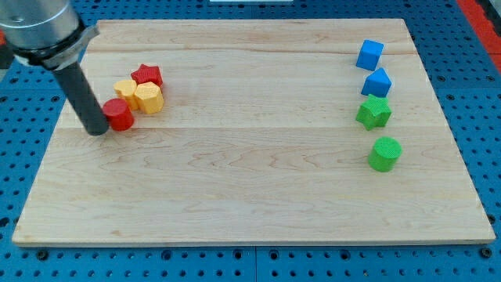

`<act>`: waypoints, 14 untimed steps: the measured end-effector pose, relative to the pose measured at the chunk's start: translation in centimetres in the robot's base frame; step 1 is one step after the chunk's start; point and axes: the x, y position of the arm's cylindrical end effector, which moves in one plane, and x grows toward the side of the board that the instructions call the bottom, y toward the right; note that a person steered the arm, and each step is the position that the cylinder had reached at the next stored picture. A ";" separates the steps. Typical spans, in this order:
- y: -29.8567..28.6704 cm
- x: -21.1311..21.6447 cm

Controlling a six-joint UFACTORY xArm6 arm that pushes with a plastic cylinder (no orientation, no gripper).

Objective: Slide green circle closer to yellow hexagon

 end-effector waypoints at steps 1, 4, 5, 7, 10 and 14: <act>1.9 -0.8; 20.0 6.7; 26.1 9.1; 39.1 9.7; 35.4 6.1; 39.7 4.7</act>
